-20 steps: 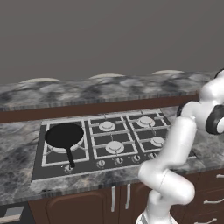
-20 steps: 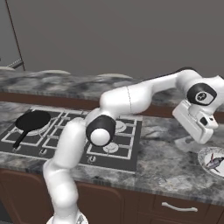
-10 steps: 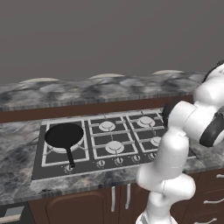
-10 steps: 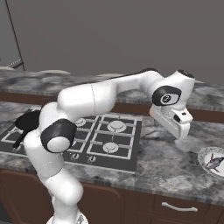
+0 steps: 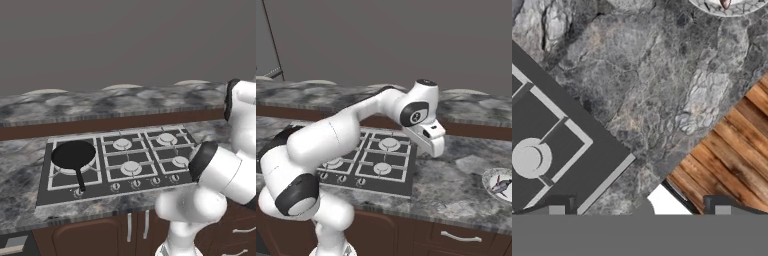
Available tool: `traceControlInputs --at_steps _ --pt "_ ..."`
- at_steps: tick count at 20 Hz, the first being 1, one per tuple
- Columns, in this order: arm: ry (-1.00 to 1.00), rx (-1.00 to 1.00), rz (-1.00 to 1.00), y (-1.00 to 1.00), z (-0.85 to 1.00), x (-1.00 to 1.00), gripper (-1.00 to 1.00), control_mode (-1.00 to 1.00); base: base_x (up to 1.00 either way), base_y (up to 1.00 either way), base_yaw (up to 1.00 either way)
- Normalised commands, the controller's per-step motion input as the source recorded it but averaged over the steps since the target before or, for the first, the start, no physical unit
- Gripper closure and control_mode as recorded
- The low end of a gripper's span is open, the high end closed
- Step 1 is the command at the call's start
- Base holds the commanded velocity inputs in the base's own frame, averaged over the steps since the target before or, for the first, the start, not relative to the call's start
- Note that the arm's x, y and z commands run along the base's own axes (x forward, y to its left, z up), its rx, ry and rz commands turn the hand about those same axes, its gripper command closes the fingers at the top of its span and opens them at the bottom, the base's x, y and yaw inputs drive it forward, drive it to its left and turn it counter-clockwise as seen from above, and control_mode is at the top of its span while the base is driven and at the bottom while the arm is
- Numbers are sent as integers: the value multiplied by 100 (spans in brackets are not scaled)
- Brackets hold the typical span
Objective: Place the fish on the plate and place the cucumber on the same plate.
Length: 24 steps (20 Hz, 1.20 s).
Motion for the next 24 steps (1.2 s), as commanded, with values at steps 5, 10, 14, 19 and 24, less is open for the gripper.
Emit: traceControlInputs --at_steps 5,10,14,19,24 --pt "7 0 5 41 23 -1 -100 -100 0 0 0" --pt "-2 0 1 45 2 0 -100 -100 0 0 0" --pt "-10 0 0 38 0 -10 -100 -100 0 0 0" --pt "-2 0 0 19 0 -4 -100 -100 0 0 0" --pt "0 0 0 0 0 0 -100 -100 0 0 0"
